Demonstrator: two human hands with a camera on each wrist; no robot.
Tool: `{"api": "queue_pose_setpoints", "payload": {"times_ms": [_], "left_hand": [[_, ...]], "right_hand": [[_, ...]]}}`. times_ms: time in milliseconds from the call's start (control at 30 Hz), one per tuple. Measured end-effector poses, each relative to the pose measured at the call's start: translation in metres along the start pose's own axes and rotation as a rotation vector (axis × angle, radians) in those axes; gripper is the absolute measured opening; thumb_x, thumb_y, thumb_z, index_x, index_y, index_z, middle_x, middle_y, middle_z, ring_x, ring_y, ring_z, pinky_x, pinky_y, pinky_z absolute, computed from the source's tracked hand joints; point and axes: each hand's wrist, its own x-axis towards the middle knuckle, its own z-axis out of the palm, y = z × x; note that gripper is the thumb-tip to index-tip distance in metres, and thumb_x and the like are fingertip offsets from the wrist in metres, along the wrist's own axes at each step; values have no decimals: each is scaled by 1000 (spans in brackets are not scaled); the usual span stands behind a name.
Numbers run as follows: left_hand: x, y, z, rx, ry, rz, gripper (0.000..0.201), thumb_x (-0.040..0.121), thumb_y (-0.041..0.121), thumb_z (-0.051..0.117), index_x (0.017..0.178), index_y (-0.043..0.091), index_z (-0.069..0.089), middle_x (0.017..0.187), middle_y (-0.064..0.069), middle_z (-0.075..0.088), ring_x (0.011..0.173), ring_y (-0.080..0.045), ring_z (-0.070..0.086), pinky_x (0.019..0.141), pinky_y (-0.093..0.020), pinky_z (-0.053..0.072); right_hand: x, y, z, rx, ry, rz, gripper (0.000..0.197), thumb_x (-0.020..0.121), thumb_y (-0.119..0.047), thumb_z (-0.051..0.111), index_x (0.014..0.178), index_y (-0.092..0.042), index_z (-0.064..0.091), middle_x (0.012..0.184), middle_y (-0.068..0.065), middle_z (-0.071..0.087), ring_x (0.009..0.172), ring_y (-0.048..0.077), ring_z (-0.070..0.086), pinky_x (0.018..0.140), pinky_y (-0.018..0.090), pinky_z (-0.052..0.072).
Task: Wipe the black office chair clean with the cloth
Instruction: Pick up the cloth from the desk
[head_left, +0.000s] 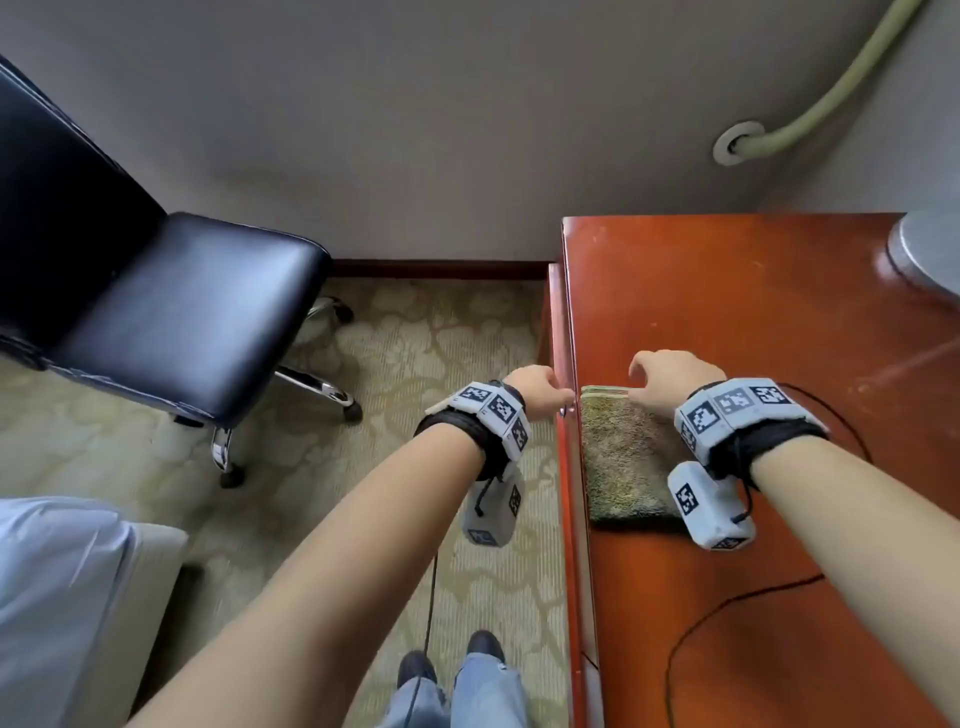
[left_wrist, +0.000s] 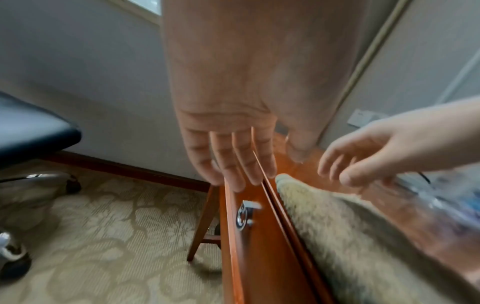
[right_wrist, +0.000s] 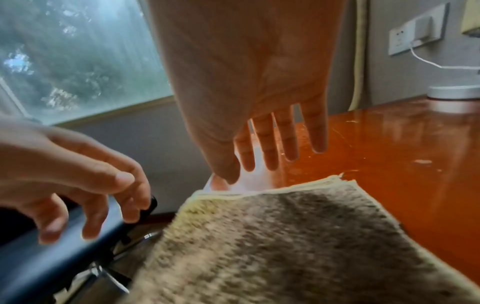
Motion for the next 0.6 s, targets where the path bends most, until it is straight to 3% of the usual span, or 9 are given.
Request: {"api": "queue_pose_setpoints", "payload": {"times_ms": [67, 133, 200, 333, 467, 600], "left_hand": [[7, 0, 12, 67, 3, -2, 36, 96, 35, 47, 115, 7, 57, 109, -8, 61, 97, -21, 58, 80, -30, 48], [11, 0, 26, 122, -4, -23, 39, 94, 41, 46, 116, 10, 57, 113, -6, 61, 100, -21, 58, 84, -33, 49], [18, 1, 37, 152, -30, -55, 44, 93, 48, 45, 114, 11, 55, 110, -5, 61, 97, -21, 58, 80, -33, 49], [25, 4, 51, 211, -25, -69, 40, 89, 55, 47, 92, 16, 54, 92, -2, 60, 84, -20, 57, 69, -29, 44], [28, 6, 55, 260, 58, -98, 43, 85, 58, 53, 85, 15, 55, 84, 0, 57, 81, -20, 57, 68, -29, 43], [31, 10, 58, 235, 79, -121, 41, 84, 55, 57, 83, 14, 55, 84, -1, 57, 82, -22, 60, 68, -29, 45]], "right_hand": [[3, 6, 6, -82, 1, 9, 34, 93, -35, 50, 124, -24, 47, 125, 2, 51, 118, 22, 45, 87, 38, 45], [5, 14, 14, -108, -3, -2, 34, 93, -36, 50, 125, -24, 47, 126, 3, 48, 120, 21, 41, 88, 39, 44], [6, 19, 20, -75, -28, -8, 35, 92, -38, 52, 123, -23, 48, 126, 3, 48, 121, 22, 41, 90, 40, 43], [7, 24, 29, -1, -12, -8, 32, 92, -35, 55, 120, -22, 48, 124, 4, 47, 119, 23, 42, 90, 39, 41], [9, 27, 34, 0, 62, -5, 27, 93, -27, 54, 118, -19, 48, 122, 5, 46, 119, 24, 40, 87, 38, 40], [8, 29, 38, 8, 96, 6, 17, 91, -28, 57, 105, -18, 55, 116, 5, 46, 114, 23, 38, 83, 34, 39]]}}
